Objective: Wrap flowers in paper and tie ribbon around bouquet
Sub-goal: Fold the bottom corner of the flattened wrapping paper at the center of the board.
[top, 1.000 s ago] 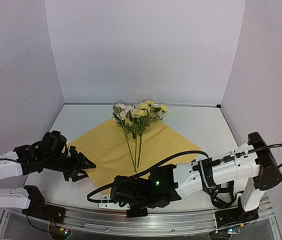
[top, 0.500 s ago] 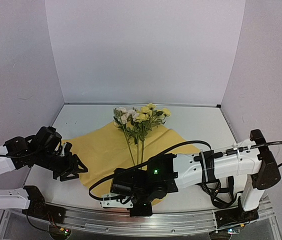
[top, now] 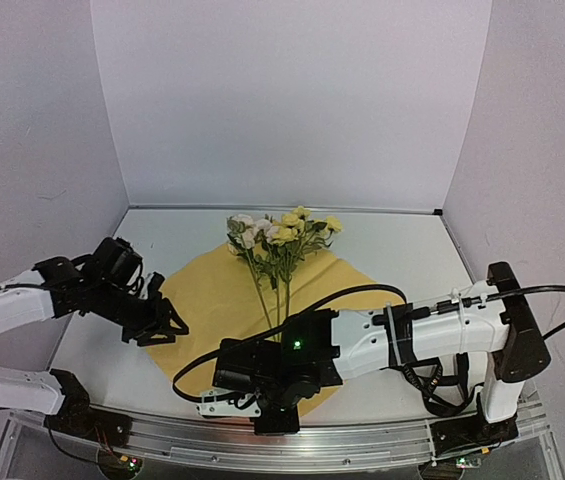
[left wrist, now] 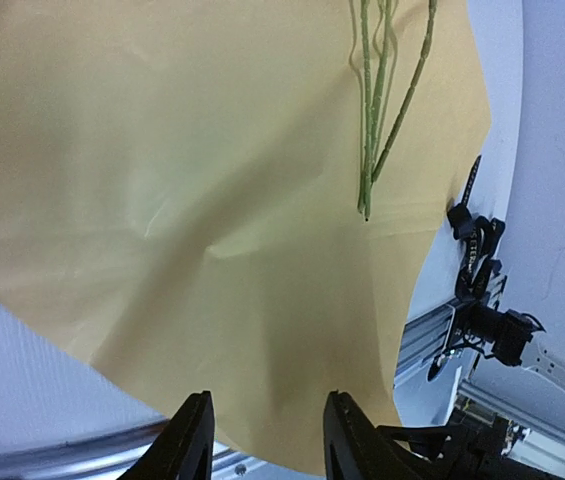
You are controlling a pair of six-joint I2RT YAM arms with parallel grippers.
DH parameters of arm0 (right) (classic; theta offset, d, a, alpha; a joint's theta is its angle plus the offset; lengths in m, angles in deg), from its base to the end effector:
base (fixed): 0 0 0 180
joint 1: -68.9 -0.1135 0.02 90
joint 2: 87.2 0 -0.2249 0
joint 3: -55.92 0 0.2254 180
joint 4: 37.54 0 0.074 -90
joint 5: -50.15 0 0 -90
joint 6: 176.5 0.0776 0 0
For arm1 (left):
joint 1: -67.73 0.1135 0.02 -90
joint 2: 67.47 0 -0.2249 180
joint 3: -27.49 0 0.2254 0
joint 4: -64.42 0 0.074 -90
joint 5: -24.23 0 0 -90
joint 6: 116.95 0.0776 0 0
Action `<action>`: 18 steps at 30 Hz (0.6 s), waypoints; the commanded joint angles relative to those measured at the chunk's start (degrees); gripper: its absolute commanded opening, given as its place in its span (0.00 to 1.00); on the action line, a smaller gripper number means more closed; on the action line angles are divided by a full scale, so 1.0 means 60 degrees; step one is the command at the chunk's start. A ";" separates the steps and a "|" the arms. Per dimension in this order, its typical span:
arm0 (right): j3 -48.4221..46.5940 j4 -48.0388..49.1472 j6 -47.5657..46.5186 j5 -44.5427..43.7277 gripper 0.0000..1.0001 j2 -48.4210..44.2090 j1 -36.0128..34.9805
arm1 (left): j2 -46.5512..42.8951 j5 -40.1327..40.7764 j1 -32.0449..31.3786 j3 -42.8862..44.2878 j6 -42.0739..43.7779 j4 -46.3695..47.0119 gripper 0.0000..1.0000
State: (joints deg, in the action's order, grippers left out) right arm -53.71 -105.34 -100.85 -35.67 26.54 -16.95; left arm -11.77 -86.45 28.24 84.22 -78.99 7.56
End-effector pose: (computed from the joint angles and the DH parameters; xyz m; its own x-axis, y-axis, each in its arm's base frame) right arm 0.0220 0.3818 0.1593 0.1803 -0.9308 -0.3180 -0.9823 -0.1869 -0.0098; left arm 0.1377 -0.1490 0.1820 -0.9825 -0.1462 -0.1151 -0.0433 0.7814 -0.6226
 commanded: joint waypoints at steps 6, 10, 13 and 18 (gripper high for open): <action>-0.0553 -0.0336 -0.0404 -0.0875 0.00 -0.0003 0.0513 | 0.3930 -0.4436 0.1470 0.0766 0.2769 0.4658 0.33; -0.0448 -0.0485 -0.0610 -0.0448 0.00 -0.0223 0.0723 | 0.5180 -0.5110 0.1546 0.1321 0.4023 0.3729 0.34; -0.0373 -0.0559 -0.0703 -0.0173 0.00 -0.0409 0.0932 | 0.6005 -0.5078 0.1549 0.1318 0.4448 0.3333 0.34; -0.0727 -0.0598 -0.0933 0.0020 0.00 -0.0328 0.1337 | 0.7199 -0.4646 0.1546 0.1030 0.4805 0.3058 0.32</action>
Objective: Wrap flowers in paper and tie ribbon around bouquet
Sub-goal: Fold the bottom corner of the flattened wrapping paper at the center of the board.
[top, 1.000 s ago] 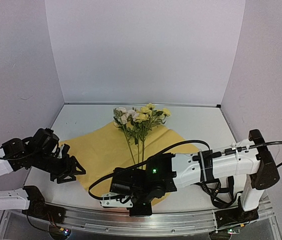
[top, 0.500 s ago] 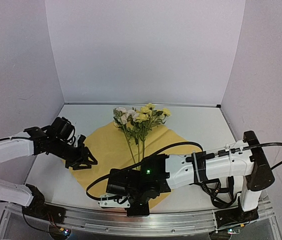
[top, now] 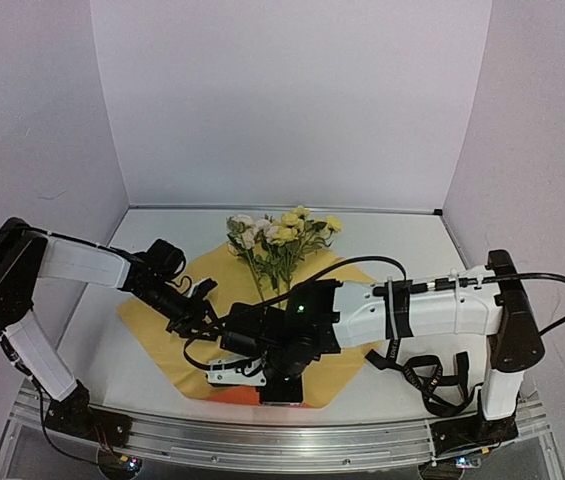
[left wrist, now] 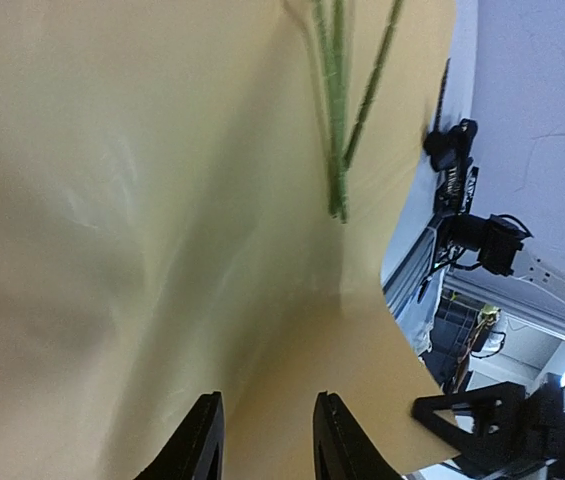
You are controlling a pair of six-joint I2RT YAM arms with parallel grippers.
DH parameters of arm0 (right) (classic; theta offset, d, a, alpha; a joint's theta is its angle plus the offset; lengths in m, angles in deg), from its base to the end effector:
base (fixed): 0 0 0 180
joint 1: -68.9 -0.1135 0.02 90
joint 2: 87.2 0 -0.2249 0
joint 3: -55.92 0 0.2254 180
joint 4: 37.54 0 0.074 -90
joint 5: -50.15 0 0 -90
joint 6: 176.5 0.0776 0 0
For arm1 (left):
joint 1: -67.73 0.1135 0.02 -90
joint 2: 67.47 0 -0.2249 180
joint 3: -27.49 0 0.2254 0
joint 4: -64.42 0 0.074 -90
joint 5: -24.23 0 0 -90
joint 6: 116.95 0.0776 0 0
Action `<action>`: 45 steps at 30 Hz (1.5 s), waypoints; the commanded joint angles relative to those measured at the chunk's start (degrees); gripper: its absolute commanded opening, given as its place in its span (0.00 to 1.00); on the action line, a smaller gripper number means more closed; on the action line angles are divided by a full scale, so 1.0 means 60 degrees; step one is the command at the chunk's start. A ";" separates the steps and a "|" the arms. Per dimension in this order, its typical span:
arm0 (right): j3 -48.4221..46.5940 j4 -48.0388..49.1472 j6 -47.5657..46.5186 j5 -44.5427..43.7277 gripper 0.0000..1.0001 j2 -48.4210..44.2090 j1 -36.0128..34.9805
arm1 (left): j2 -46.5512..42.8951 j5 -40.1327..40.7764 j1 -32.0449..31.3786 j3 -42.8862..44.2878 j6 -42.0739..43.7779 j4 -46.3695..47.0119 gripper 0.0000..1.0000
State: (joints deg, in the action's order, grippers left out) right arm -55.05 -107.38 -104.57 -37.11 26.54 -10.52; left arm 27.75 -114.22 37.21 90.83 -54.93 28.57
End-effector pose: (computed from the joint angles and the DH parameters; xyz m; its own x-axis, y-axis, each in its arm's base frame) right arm 0.0663 0.3752 0.1639 0.1388 -0.9443 -0.2983 -0.9903 -0.1300 -0.0493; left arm 0.2112 -0.1919 0.1023 -0.9767 0.2145 -0.0098 0.1392 0.5979 -0.7894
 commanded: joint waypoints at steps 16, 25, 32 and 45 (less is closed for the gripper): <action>-0.3842 -0.0601 -0.1686 -0.0233 0.00 0.2133 0.2055 | -0.0862 0.3602 0.1129 0.1176 0.0759 -0.2728 0.39; -0.5226 0.0325 -0.2663 -0.1914 0.00 0.3838 0.2933 | -0.1553 0.4760 0.1236 0.2293 0.0998 -0.3675 0.45; -0.5552 0.0797 -0.2598 -0.2600 0.00 0.4223 0.3609 | -0.1835 0.3629 0.1205 0.2219 0.1084 -0.3275 0.43; -0.3819 0.1318 -0.1980 -0.2349 0.00 0.2563 0.3615 | -0.1981 0.3828 0.0787 0.1511 0.0066 -0.2340 0.45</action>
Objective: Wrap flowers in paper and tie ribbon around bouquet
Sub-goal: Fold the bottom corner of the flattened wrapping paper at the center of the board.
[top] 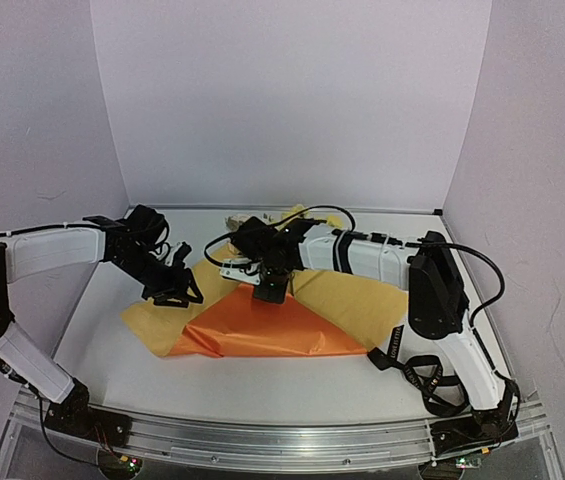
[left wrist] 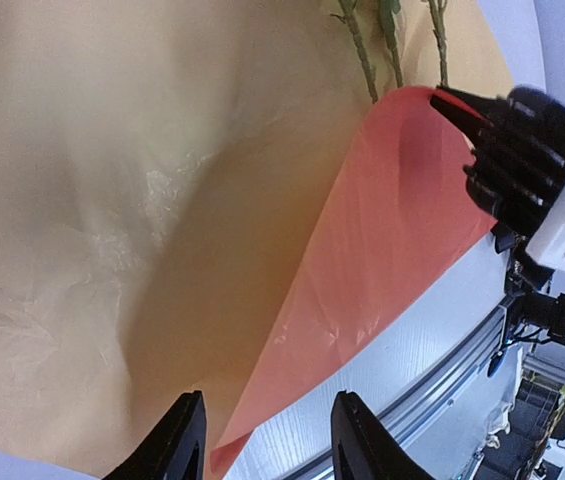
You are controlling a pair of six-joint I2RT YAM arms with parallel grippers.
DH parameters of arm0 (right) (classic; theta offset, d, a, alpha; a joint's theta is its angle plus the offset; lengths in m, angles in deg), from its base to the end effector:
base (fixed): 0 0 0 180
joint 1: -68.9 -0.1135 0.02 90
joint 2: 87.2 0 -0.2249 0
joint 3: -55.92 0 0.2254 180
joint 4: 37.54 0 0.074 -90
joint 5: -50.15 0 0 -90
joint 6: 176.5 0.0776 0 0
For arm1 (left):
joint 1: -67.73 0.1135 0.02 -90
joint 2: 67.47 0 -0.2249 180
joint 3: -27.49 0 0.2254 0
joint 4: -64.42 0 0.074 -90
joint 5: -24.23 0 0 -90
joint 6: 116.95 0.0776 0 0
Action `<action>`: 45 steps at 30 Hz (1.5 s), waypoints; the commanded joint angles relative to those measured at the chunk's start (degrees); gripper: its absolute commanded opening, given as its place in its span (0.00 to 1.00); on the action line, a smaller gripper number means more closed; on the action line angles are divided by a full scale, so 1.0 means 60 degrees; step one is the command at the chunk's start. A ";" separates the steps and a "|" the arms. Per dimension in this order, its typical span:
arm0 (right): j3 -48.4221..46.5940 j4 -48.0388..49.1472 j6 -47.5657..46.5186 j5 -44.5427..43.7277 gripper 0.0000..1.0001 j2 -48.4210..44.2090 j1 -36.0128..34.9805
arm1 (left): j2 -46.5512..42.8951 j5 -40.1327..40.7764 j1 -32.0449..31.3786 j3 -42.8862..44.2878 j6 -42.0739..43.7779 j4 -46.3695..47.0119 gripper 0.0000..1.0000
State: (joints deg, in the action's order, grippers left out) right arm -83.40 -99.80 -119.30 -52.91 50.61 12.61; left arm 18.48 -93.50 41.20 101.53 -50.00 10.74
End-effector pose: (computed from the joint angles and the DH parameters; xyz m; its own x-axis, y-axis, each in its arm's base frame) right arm 0.2838 0.3938 0.1400 -0.0013 -0.9527 -0.3039 -0.8919 0.1385 -0.4304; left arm 0.2376 -0.1590 0.1614 -0.9718 0.0978 -0.2144 0.2031 0.8089 -0.5517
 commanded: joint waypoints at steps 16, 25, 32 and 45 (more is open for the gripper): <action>0.3945 -0.0119 0.1623 0.1417 0.00 -0.4484 -0.1925 | -0.0638 -0.0339 0.1349 -0.2321 -0.3012 0.2179 0.44; 0.4715 -0.0870 0.1906 0.2295 0.00 -0.5272 -0.2360 | 0.0348 0.0160 0.1752 -0.2979 -0.3510 0.2811 0.40; 0.4553 -0.2058 0.2022 0.3171 0.00 -0.5365 -0.2567 | 0.0847 0.0651 0.2471 -0.2989 -0.3277 0.2599 0.40; 0.3877 -0.2706 0.2514 0.3857 0.00 -0.4590 -0.3008 | 0.0370 0.0388 0.2982 -0.2007 -0.2175 0.1992 0.41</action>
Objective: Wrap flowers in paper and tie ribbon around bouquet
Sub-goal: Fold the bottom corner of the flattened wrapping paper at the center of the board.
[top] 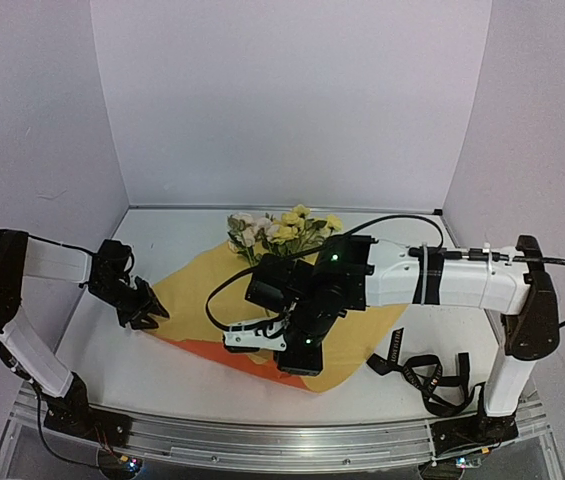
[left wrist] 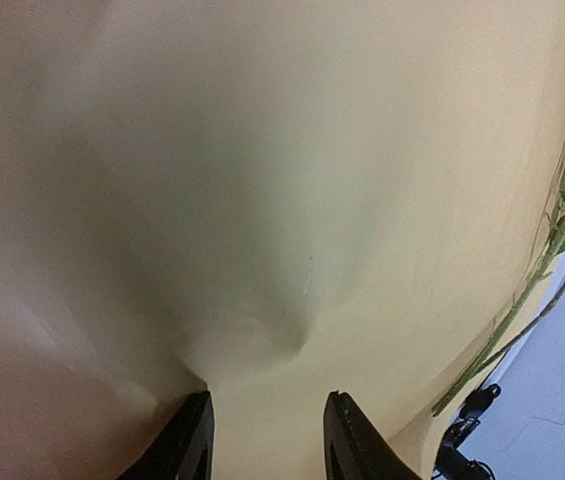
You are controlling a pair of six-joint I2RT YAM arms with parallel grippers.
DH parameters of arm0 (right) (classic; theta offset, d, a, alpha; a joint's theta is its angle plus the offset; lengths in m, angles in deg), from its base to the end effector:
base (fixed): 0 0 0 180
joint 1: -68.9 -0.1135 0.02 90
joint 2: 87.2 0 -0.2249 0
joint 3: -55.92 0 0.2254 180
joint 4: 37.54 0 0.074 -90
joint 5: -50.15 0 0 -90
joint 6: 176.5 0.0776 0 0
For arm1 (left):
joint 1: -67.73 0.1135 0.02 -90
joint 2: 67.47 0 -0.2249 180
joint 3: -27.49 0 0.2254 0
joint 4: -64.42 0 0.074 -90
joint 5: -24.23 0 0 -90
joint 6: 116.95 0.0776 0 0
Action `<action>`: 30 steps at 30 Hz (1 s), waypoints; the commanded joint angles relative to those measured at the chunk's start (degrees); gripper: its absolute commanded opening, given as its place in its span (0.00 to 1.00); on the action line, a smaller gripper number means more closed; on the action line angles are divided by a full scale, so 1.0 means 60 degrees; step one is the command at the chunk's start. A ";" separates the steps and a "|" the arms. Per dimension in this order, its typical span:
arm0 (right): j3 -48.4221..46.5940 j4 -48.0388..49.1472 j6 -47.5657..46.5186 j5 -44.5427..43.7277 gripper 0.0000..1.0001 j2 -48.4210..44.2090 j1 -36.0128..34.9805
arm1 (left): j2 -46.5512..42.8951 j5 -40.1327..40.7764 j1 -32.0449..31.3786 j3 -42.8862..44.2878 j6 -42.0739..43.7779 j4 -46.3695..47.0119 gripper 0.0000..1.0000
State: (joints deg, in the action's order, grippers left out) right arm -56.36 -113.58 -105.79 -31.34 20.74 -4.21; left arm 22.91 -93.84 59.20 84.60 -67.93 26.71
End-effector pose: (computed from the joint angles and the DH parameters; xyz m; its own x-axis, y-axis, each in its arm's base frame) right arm 0.0940 0.3491 0.2014 0.0567 -0.9377 -0.3428 -0.9971 -0.0709 0.0289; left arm 0.2481 -0.0741 0.0801 -0.8911 -0.4515 0.0457 -0.3998 0.7336 -0.5496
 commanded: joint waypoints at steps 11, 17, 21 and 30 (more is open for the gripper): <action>-0.2758 -0.0409 -0.0930 -0.2396 0.00 0.2019 0.0115 | -0.0853 0.0539 -0.1243 0.2580 0.1851 -0.1900 0.41; -0.4245 -0.0237 -0.1704 -0.3030 0.00 0.2940 0.0974 | -0.0936 0.0618 -0.1249 0.2582 0.2078 -0.2046 0.39; -0.4955 0.0278 -0.2318 -0.3290 0.00 0.3672 0.1413 | -0.1165 0.0769 -0.1249 0.2625 0.2191 -0.2130 0.39; -0.5304 0.2866 -0.3240 -0.3788 0.00 0.5054 0.2108 | -0.1827 0.1277 -0.1413 0.2937 0.2590 -0.2581 0.39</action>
State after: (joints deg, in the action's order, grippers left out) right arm -85.90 -106.40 -121.35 -50.83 47.53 7.87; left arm 15.50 -88.09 51.53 99.18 -54.82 12.76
